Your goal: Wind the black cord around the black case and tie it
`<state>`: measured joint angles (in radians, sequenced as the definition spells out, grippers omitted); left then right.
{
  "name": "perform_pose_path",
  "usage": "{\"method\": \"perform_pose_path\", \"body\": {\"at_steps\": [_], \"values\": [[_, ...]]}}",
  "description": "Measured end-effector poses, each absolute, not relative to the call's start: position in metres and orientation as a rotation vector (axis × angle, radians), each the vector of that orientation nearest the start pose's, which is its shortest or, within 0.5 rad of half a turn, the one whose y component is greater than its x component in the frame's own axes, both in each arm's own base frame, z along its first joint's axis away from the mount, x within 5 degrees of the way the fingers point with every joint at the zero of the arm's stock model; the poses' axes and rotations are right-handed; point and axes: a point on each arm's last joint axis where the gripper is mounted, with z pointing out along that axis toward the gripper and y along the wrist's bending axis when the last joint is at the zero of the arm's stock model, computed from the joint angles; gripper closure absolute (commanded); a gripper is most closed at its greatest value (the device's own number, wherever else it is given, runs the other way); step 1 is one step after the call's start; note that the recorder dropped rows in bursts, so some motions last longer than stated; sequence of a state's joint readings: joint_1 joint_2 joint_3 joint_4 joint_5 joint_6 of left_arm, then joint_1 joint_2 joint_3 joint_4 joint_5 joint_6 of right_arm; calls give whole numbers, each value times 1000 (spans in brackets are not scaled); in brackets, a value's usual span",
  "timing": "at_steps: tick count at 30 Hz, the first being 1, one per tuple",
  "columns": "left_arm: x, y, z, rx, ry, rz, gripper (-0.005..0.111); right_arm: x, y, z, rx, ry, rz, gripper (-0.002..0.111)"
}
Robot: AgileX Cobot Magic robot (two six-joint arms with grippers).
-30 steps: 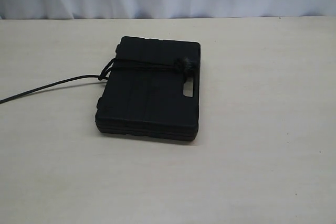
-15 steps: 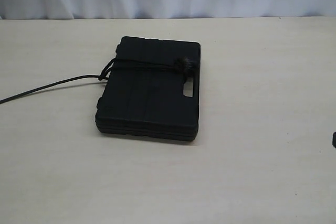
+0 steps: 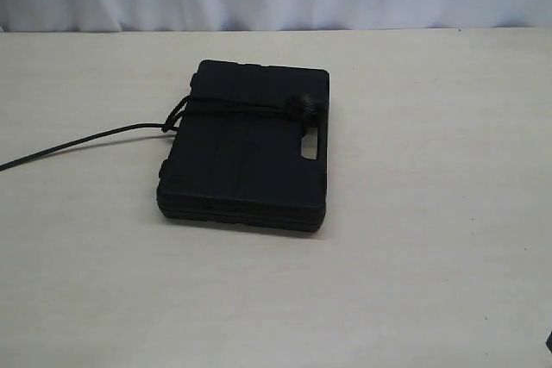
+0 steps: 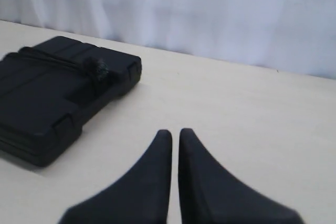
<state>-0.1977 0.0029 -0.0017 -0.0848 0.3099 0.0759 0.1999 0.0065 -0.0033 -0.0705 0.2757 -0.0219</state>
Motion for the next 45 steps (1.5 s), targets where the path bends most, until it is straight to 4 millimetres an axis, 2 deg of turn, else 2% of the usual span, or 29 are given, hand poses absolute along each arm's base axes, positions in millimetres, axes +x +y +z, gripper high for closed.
{"method": "perform_pose_path", "body": {"at_steps": [6,23,27,33,45], "values": [[54,-8,185,108,1796,-101,107,54,4,184,-154,1812,-1,104],[54,-3,185,26,1804,-36,107,54,0,184,-92,1821,-50,104],[54,0,185,-13,1804,2,107,54,-4,184,-26,1825,-101,104],[54,2,185,31,1806,84,107,54,-5,184,-14,1825,-110,104],[54,2,185,34,1806,89,107,54,-5,184,-14,1825,-110,104]]}}
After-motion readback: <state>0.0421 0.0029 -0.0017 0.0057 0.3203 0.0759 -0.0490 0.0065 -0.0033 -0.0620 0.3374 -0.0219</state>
